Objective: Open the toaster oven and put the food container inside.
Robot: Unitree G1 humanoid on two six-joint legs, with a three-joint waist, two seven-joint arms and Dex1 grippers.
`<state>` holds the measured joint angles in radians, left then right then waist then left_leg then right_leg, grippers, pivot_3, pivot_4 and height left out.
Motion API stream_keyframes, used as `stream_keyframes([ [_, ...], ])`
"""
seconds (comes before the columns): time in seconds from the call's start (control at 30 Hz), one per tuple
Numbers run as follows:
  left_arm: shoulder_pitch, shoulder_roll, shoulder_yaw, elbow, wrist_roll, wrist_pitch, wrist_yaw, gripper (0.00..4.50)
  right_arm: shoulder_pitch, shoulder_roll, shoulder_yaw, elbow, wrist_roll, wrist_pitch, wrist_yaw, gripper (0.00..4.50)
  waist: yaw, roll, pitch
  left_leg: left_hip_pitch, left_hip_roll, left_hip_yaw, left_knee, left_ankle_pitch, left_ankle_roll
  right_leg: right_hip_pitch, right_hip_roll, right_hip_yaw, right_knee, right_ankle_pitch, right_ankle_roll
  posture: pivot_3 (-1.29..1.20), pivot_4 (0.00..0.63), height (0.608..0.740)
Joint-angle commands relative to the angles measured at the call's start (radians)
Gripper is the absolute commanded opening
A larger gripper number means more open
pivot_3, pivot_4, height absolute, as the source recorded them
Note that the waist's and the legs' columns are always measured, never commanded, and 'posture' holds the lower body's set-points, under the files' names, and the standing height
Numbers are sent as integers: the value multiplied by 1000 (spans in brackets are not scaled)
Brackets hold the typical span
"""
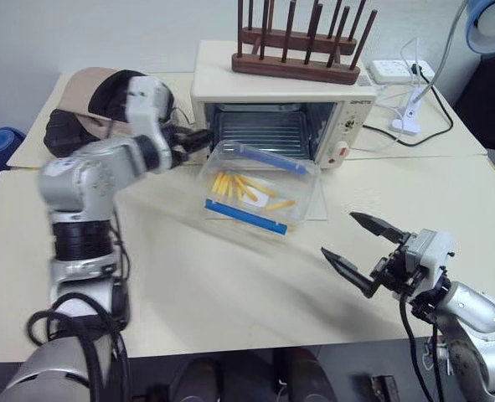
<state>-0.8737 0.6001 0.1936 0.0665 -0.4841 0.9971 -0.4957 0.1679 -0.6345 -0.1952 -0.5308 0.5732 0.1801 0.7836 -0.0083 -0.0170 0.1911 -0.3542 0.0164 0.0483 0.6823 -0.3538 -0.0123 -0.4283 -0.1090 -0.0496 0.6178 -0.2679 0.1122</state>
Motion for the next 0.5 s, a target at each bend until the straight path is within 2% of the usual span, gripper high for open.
stream_keyframes([
  [0.03,106,153,-62,-49,5,-247,-361,2003,15,-100,44,-118,56,183,9,3526,6,0,0,0,0,1,0,0,0,0,0,0,0,0,0,0,150,740],
  [0.1,197,219,-108,-55,18,-402,-561,1370,-6,-144,86,-152,74,280,-4,2855,8,0,0,0,0,2,1,0,0,1,-1,-1,-2,0,0,0,150,740],
  [0.17,279,249,-167,-54,50,-485,-655,804,-58,-145,144,-180,76,335,-26,2219,16,0,0,-1,-1,2,1,0,2,2,-2,-1,-7,0,0,0,150,740],
  [0.23,347,236,-214,-81,64,-558,-709,130,-135,-111,200,-183,61,367,-60,1463,24,0,0,-1,-2,2,1,0,4,2,-3,-1,-7,0,-1,0,150,740],
  [0.27,362,209,-226,-92,62,-566,-700,0,-172,-93,218,-175,53,379,-77,1092,26,-1,0,-1,-2,2,2,0,5,2,-4,-1,-7,0,0,0,150,740],
  [0.37,359,90,-248,-81,77,-583,-606,0,-272,-62,257,-126,32,417,-95,42,38,-1,0,-4,-3,0,4,-1,8,2,-4,-2,-7,1,1,0,150,740],
  [0.5,334,-62,-254,-54,83,-546,-472,0,-393,-44,267,-13,-46,412,-128,42,34,-1,0,-12,-3,-3,12,-3,11,0,-3,-4,-5,3,4,0,150,740],
])
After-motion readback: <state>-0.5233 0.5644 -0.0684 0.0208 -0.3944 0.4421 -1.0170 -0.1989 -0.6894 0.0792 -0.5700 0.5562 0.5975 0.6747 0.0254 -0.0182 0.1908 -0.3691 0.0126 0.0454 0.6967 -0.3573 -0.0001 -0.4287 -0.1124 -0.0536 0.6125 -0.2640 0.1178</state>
